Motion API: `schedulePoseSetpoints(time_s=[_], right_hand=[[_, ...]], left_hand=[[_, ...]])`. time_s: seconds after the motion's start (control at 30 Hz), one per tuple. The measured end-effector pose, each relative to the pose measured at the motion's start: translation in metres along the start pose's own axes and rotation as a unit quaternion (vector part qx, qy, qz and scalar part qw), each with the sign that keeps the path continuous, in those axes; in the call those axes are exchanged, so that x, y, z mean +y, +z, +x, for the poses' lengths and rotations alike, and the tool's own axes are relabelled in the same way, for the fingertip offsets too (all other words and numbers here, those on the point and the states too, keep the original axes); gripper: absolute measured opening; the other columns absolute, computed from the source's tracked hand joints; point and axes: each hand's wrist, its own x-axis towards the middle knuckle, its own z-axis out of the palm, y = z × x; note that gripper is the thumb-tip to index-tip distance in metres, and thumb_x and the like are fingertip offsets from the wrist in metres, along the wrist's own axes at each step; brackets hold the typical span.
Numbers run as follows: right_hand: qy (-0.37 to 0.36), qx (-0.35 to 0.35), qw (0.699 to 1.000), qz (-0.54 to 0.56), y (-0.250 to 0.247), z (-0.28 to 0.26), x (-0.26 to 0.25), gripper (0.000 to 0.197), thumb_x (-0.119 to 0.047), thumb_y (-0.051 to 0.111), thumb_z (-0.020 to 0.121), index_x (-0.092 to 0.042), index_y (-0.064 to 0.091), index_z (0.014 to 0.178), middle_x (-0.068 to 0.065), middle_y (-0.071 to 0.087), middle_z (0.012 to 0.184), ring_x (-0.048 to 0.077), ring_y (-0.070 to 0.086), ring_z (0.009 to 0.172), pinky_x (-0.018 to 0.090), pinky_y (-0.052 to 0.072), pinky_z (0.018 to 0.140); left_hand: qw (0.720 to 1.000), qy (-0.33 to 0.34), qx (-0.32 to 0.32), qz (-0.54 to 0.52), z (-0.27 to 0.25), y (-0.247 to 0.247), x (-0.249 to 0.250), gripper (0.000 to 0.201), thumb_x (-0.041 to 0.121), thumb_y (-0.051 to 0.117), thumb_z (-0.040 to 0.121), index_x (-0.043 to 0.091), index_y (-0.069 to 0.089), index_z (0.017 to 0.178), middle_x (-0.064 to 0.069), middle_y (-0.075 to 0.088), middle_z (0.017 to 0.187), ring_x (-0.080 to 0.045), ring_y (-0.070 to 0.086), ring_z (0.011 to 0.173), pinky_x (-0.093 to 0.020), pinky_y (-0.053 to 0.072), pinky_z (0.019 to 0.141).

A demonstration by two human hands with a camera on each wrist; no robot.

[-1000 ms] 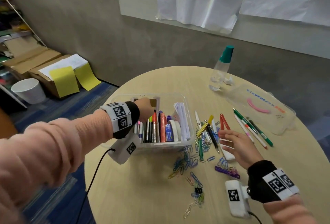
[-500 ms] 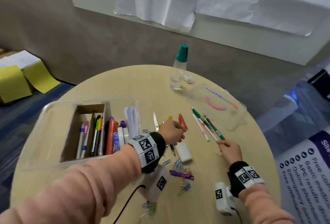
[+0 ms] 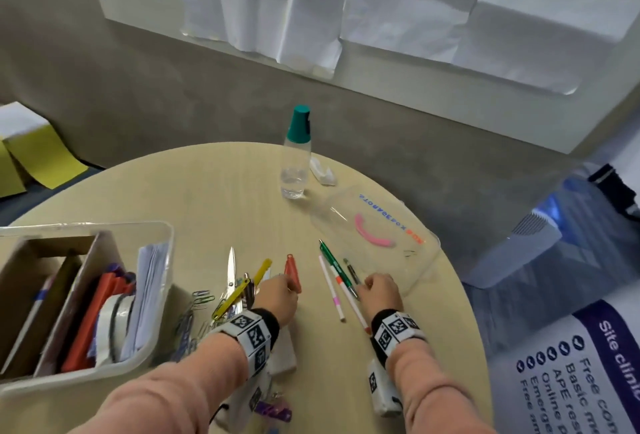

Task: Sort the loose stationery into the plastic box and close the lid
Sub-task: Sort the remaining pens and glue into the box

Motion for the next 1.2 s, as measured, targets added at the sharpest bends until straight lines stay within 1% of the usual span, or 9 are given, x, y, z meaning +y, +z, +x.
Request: schedulePoseSetpoints(time_s=[0.17, 0.3, 0.37, 0.47, 0.57, 0.73, 0.83, 0.93, 1.2], right_hand=[[-0.011, -0.046, 0.997, -0.057, 0.008, 0.01, -0.002, 0.025, -0.022, 0.056, 0.087, -0.007, 0.058, 0.107, 0.012, 0.058, 0.113, 0.029, 0.055, 0.107, 0.033, 0.045, 0.089], [-0.001, -0.074, 0.997, 0.026, 0.009, 0.012, 0.006, 0.015, -0.021, 0.062, 0.081, -0.01, 0.057, 0.09, 0.01, 0.061, 0.099, 0.025, 0.058, 0.091, 0.027, 0.044, 0.076], [-0.013, -0.08, 0.994, 0.077, 0.007, 0.015, 0.01, 0.011, -0.017, 0.061, 0.081, -0.013, 0.052, 0.085, 0.009, 0.059, 0.098, 0.022, 0.055, 0.088, 0.027, 0.043, 0.076], [-0.05, -0.084, 0.99, 0.098, 0.002, 0.022, 0.01, 0.01, -0.015, 0.057, 0.083, -0.014, 0.048, 0.087, 0.009, 0.055, 0.105, 0.021, 0.051, 0.091, 0.027, 0.04, 0.078], [-0.074, -0.078, 0.99, 0.092, 0.0, 0.029, -0.001, 0.013, -0.02, 0.057, 0.086, -0.013, 0.049, 0.093, 0.007, 0.048, 0.107, 0.017, 0.046, 0.083, 0.025, 0.039, 0.077], [-0.093, -0.052, 0.994, -0.011, 0.006, 0.041, -0.027, 0.022, -0.024, 0.048, 0.092, -0.012, 0.05, 0.11, 0.006, 0.048, 0.119, 0.026, 0.058, 0.098, 0.029, 0.041, 0.077], [-0.127, -0.052, 0.986, -0.097, 0.007, 0.046, -0.034, 0.023, -0.018, 0.048, 0.091, -0.011, 0.049, 0.113, 0.009, 0.049, 0.121, 0.029, 0.055, 0.108, 0.035, 0.044, 0.082], [-0.151, -0.046, 0.975, -0.156, 0.007, 0.047, -0.034, 0.026, -0.018, 0.048, 0.09, -0.01, 0.049, 0.115, 0.009, 0.052, 0.122, 0.027, 0.05, 0.114, 0.035, 0.045, 0.085], [-0.209, -0.039, 0.945, -0.248, 0.007, 0.036, -0.027, 0.027, -0.008, 0.037, 0.096, -0.009, 0.045, 0.122, 0.01, 0.05, 0.126, 0.025, 0.049, 0.115, 0.033, 0.045, 0.086]], left_hand=[[0.999, -0.007, -0.015, 0.034, 0.026, 0.02, 0.038, 0.026, 0.013, 0.045, 0.093, 0.005, 0.057, 0.114, -0.013, 0.059, 0.118, -0.026, 0.056, 0.108, -0.03, 0.045, 0.089], [0.995, -0.031, -0.034, 0.084, 0.039, 0.038, 0.059, 0.033, 0.023, 0.048, 0.094, 0.005, 0.047, 0.121, -0.013, 0.055, 0.124, -0.027, 0.054, 0.114, -0.031, 0.042, 0.093], [0.995, -0.051, -0.032, 0.08, 0.043, 0.049, 0.063, 0.033, 0.022, 0.049, 0.094, 0.006, 0.043, 0.122, -0.013, 0.052, 0.126, -0.028, 0.054, 0.114, -0.031, 0.044, 0.09], [0.993, -0.071, -0.011, 0.089, 0.044, 0.062, 0.063, 0.027, 0.011, 0.044, 0.095, 0.005, 0.04, 0.121, -0.013, 0.05, 0.126, -0.028, 0.056, 0.112, -0.032, 0.046, 0.091], [0.991, -0.088, -0.02, 0.093, 0.039, 0.066, 0.061, 0.033, 0.014, 0.049, 0.093, 0.006, 0.039, 0.123, -0.013, 0.049, 0.127, -0.026, 0.056, 0.112, -0.032, 0.048, 0.092], [0.994, -0.093, -0.043, 0.037, 0.03, 0.054, 0.055, 0.035, 0.021, 0.044, 0.095, 0.005, 0.036, 0.125, -0.015, 0.052, 0.125, -0.027, 0.057, 0.109, -0.031, 0.047, 0.084], [0.998, -0.061, -0.015, -0.013, 0.022, 0.035, 0.047, 0.033, 0.017, 0.04, 0.096, 0.002, 0.035, 0.125, -0.017, 0.048, 0.128, -0.029, 0.055, 0.109, -0.03, 0.046, 0.083], [0.998, -0.055, 0.027, -0.033, 0.021, 0.009, 0.035, 0.03, 0.017, 0.038, 0.096, 0.0, 0.04, 0.121, -0.019, 0.055, 0.113, -0.032, 0.056, 0.095, -0.036, 0.045, 0.077], [0.983, -0.14, 0.116, 0.021, 0.027, -0.049, -0.025, 0.023, 0.006, 0.044, 0.091, 0.002, 0.051, 0.112, -0.018, 0.055, 0.115, -0.03, 0.057, 0.098, -0.03, 0.044, 0.077]])
